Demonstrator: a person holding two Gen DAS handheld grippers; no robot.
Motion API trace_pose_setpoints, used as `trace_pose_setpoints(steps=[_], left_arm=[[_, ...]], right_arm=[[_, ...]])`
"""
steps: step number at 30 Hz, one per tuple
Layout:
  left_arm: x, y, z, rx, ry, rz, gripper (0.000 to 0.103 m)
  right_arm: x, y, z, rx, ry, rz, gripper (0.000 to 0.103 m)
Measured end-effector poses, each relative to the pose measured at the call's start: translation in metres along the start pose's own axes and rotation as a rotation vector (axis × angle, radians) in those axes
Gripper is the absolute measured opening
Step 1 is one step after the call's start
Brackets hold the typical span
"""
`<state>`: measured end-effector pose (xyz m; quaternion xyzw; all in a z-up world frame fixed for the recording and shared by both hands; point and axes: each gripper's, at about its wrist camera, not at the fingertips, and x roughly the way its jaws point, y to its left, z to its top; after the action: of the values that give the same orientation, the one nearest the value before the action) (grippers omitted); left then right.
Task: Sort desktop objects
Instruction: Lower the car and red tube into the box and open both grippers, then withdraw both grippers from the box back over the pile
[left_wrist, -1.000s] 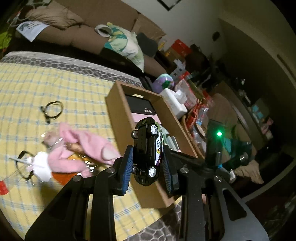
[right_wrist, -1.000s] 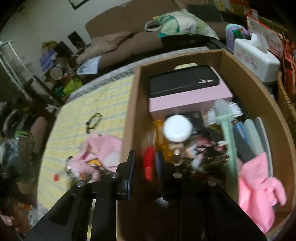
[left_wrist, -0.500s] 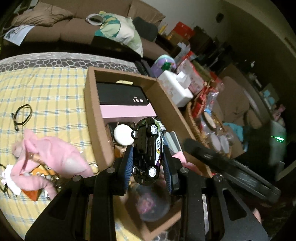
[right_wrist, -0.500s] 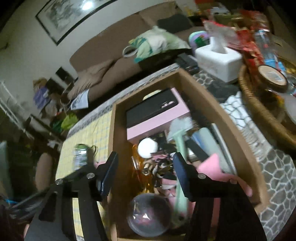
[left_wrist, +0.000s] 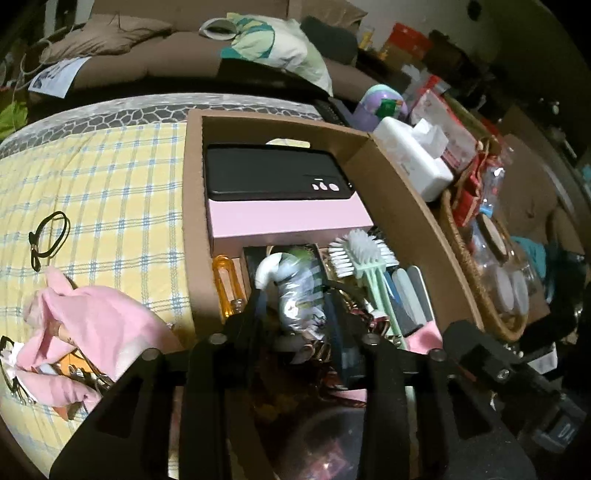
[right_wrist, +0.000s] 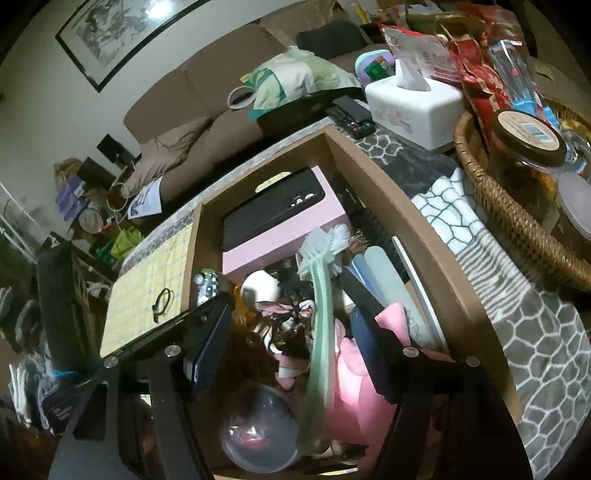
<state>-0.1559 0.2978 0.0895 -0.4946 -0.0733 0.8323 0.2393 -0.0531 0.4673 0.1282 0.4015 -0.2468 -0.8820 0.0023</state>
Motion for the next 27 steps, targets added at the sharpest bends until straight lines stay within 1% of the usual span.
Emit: trace_pose_setpoints(steps=[1,2,3,4,5,7,11,13,14,16,20,23,25,27], left_arm=[[-0.001,-0.002,0.0,-0.003,0.0,-0.016,0.051],[-0.003,-0.003,0.001,-0.006,-0.003,-0.03,0.057],[-0.008,-0.005,0.001,-0.011,-0.015,-0.023,0.071],[-0.012,-0.005,0.001,-0.013,-0.025,-0.014,0.075],[-0.018,-0.005,0.002,-0.018,-0.037,-0.025,0.077],[-0.029,-0.001,0.003,-0.029,-0.053,-0.025,0.089],[-0.052,0.011,0.001,-0.037,-0.067,-0.018,0.092],[-0.066,0.019,-0.002,-0.031,-0.08,-0.005,0.098],[-0.071,0.022,-0.004,-0.026,-0.085,0.004,0.099],[-0.085,0.03,-0.01,-0.007,-0.1,0.033,0.102],[-0.104,0.045,-0.025,0.008,-0.106,0.074,0.102],[-0.115,0.057,-0.037,0.009,-0.095,0.075,0.103],[-0.127,0.066,-0.045,0.006,-0.094,0.075,0.103],[-0.141,0.078,-0.054,0.012,-0.1,0.091,0.103]], right_arm=[[0.0,-0.001,0.0,-0.003,0.002,-0.004,0.071],[0.0,-0.002,0.0,-0.003,0.003,-0.003,0.071],[0.001,-0.002,0.001,-0.003,0.004,-0.002,0.071],[0.0,-0.002,0.001,0.0,0.0,-0.002,0.071],[-0.001,-0.004,0.001,0.006,-0.005,0.001,0.071],[-0.004,-0.006,0.002,0.006,-0.011,-0.003,0.071],[-0.005,-0.003,0.002,-0.009,-0.008,-0.005,0.071],[-0.003,0.003,0.0,-0.025,-0.002,-0.006,0.071],[-0.003,0.006,-0.001,-0.034,-0.001,-0.005,0.071],[0.0,0.017,-0.004,-0.076,0.008,-0.018,0.077],[0.009,0.037,-0.013,-0.164,0.032,-0.057,0.08],[0.015,0.045,-0.02,-0.192,0.047,-0.094,0.089],[0.019,0.05,-0.023,-0.2,0.064,-0.111,0.098],[0.017,0.056,-0.027,-0.213,0.062,-0.12,0.102]])
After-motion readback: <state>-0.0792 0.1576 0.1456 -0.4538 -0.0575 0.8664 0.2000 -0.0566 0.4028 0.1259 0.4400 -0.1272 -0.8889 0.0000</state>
